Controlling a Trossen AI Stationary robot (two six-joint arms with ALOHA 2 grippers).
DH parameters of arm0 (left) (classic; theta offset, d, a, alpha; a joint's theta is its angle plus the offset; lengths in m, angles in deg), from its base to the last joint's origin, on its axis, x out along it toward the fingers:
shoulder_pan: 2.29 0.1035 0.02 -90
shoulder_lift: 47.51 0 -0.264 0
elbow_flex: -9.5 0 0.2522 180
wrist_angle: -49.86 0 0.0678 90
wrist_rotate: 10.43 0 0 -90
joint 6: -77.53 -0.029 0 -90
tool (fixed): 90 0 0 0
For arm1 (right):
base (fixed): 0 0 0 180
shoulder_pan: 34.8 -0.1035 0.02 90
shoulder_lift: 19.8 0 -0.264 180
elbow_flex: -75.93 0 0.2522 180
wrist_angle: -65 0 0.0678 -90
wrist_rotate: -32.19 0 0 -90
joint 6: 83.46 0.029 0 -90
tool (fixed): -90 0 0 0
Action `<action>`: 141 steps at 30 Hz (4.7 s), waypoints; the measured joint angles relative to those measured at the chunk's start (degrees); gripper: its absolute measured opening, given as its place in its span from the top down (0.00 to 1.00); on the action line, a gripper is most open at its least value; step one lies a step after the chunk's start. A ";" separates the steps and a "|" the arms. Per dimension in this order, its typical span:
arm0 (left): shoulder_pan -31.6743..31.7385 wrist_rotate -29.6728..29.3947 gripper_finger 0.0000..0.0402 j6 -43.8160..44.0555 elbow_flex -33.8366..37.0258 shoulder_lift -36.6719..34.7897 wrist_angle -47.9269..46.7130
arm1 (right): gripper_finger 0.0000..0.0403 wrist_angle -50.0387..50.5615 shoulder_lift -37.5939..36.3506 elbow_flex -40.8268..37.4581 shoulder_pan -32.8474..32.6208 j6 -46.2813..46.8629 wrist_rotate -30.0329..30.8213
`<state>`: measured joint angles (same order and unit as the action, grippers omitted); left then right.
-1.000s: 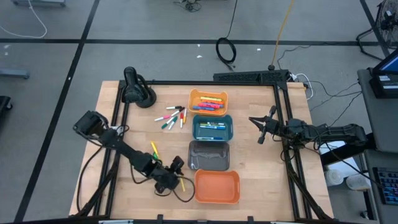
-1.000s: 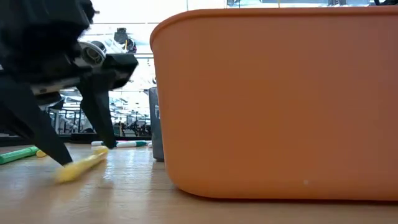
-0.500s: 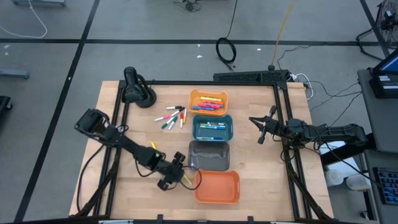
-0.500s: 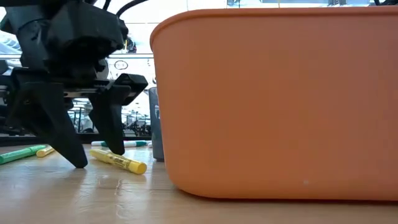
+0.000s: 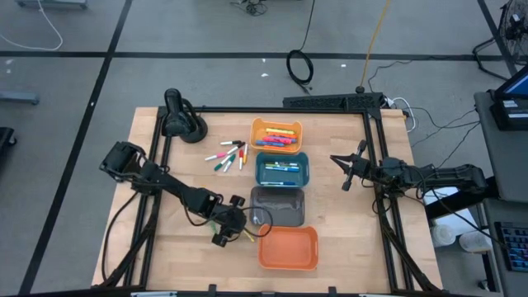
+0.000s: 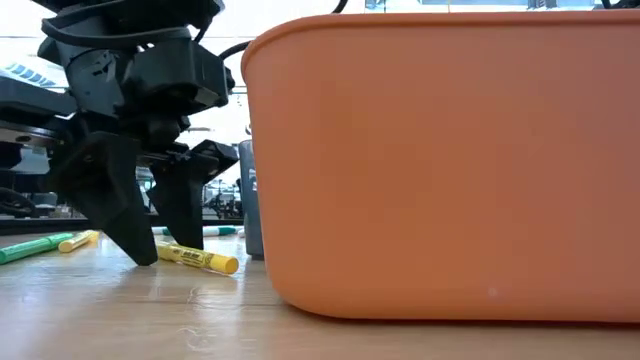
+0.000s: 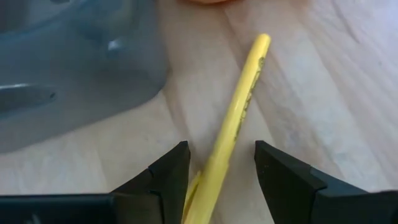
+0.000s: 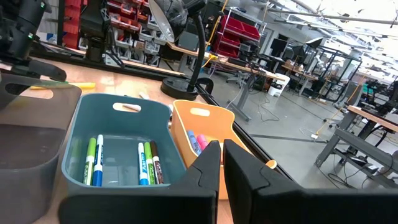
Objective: Pick & Place Markers
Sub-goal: Put the bottom yellow pen into the gray bin, then put the green pen into the gray bin
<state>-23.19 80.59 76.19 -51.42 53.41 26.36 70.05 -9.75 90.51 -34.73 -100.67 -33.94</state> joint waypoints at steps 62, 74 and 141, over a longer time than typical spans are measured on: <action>6.86 -4.05 0.92 -7.57 -17.06 1.98 11.36 | 0.97 0.02 0.22 0.00 -0.02 -0.01 -0.02; 9.63 -4.07 0.87 -6.10 -17.28 7.34 11.54 | 0.97 0.00 0.20 -0.02 -0.02 0.00 0.00; -9.63 0.04 0.39 103.52 1.75 -8.28 -33.24 | 0.97 0.00 0.21 -0.02 -0.02 0.00 -0.02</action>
<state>-32.82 80.63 179.72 -49.67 45.13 -6.88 70.05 -9.54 90.48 -34.75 -100.67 -33.96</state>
